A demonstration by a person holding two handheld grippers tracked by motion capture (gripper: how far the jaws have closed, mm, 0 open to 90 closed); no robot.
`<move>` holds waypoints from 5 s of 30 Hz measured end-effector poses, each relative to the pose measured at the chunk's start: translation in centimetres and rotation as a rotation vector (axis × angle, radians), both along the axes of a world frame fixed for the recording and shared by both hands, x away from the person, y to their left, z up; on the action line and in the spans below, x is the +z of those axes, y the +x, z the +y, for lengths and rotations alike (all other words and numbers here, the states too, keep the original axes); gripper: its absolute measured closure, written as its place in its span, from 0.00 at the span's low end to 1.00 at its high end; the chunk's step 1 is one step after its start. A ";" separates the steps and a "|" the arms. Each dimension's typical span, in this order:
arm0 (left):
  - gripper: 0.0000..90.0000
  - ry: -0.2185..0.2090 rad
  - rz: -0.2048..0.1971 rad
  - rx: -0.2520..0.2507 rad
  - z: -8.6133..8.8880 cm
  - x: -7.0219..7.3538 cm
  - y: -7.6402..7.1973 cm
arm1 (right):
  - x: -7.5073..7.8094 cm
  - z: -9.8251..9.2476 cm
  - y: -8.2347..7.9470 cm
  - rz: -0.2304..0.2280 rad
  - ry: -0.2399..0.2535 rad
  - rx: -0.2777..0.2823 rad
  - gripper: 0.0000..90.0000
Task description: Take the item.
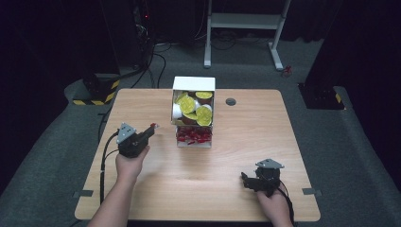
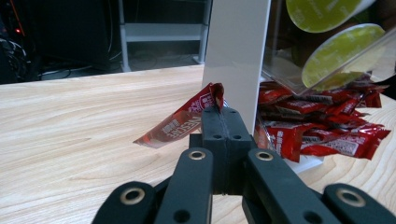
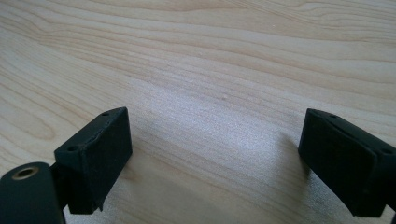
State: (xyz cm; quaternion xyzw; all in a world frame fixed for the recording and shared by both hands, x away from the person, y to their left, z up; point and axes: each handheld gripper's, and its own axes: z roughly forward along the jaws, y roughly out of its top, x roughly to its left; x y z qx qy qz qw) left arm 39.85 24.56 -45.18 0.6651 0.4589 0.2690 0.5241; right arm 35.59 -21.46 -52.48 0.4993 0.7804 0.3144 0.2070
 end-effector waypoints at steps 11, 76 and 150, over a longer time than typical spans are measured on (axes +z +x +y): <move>1.00 -0.025 0.019 0.025 0.3 -1.0 1.4 | 0.0 0.0 0.0 0.000 0.000 0.000 0.11; 1.00 -0.021 0.219 0.003 1.1 -4.7 1.0 | 0.0 0.0 0.0 0.002 0.003 0.004 0.10; 0.23 0.158 0.260 -0.016 0.7 -2.2 -2.2 | 0.0 0.1 0.0 0.002 0.003 0.007 0.11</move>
